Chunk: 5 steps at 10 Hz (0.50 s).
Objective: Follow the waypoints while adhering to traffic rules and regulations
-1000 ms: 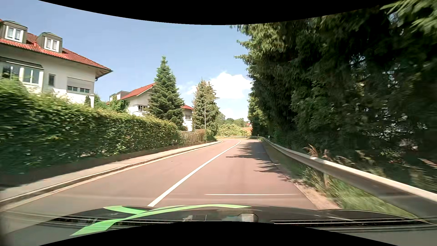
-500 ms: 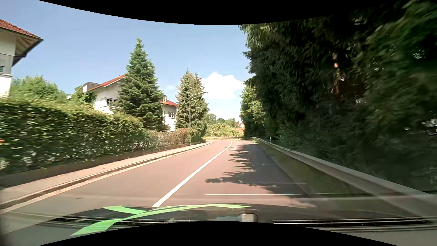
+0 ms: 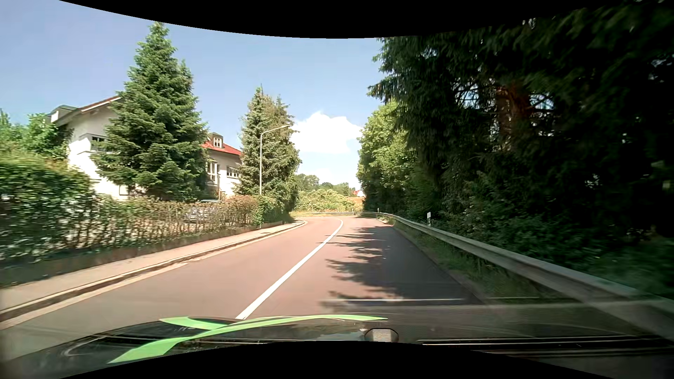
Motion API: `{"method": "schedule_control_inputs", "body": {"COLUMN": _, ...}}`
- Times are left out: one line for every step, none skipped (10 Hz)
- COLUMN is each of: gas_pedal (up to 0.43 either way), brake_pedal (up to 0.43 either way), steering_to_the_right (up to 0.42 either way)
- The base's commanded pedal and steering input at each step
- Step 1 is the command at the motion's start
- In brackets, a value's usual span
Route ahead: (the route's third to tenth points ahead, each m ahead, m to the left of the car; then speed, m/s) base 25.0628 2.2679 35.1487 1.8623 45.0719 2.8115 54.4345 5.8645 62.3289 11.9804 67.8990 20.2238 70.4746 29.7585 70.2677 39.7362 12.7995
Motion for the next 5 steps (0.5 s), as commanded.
{"method": "schedule_control_inputs", "body": {"gas_pedal": 0.248, "brake_pedal": 0.000, "steering_to_the_right": 0.028}}
{"method": "schedule_control_inputs", "body": {"gas_pedal": 0.240, "brake_pedal": 0.000, "steering_to_the_right": 0.025}}
{"method": "schedule_control_inputs", "body": {"gas_pedal": 0.228, "brake_pedal": 0.000, "steering_to_the_right": 0.021}}
{"method": "schedule_control_inputs", "body": {"gas_pedal": 0.209, "brake_pedal": 0.000, "steering_to_the_right": 0.018}}
{"method": "schedule_control_inputs", "body": {"gas_pedal": 0.189, "brake_pedal": 0.000, "steering_to_the_right": 0.016}}
